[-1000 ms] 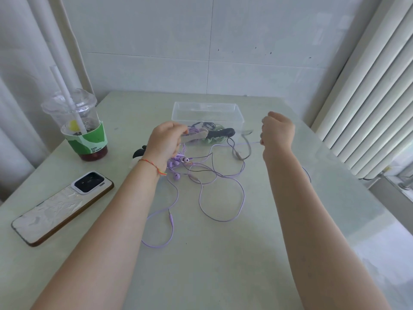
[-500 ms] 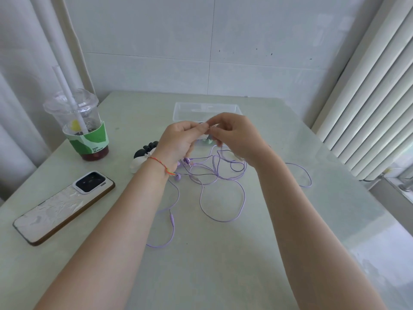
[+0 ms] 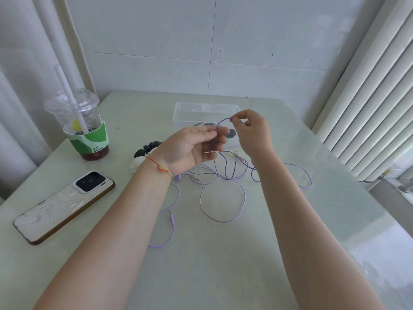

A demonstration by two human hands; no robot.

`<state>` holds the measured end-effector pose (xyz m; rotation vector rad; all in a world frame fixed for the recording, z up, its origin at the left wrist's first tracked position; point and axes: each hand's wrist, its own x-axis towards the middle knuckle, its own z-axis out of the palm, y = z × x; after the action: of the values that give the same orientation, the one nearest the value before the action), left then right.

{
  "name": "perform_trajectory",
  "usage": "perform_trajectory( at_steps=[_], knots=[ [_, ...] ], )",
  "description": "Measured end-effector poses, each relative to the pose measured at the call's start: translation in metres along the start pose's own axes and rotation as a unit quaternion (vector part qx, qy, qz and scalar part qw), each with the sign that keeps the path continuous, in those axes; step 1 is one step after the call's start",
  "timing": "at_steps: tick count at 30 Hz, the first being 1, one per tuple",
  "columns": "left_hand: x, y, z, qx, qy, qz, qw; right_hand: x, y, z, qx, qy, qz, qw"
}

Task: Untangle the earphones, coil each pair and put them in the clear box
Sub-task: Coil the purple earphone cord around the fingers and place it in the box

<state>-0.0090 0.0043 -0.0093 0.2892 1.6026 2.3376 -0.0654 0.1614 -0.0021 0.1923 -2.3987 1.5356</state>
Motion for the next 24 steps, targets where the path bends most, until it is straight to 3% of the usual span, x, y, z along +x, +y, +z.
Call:
perform_trajectory(
  at_steps=[6,13,18,24],
  knots=[
    [-0.004,0.005,0.004,-0.012,0.009,0.037,0.999,-0.006,-0.004,0.003,-0.033,-0.115,-0.002,0.993],
    [0.005,0.001,-0.010,-0.117,0.137,0.095,0.979,-0.019,-0.015,0.004,-0.112,-0.314,-0.026,0.942],
    [0.008,-0.004,-0.023,-0.115,0.196,0.121,0.966,-0.021,-0.022,0.003,-0.137,-0.324,-0.036,0.935],
    [0.004,-0.007,-0.020,0.036,0.209,0.081,0.974,-0.023,-0.032,-0.006,-0.111,-0.293,-0.057,0.948]
  ],
)
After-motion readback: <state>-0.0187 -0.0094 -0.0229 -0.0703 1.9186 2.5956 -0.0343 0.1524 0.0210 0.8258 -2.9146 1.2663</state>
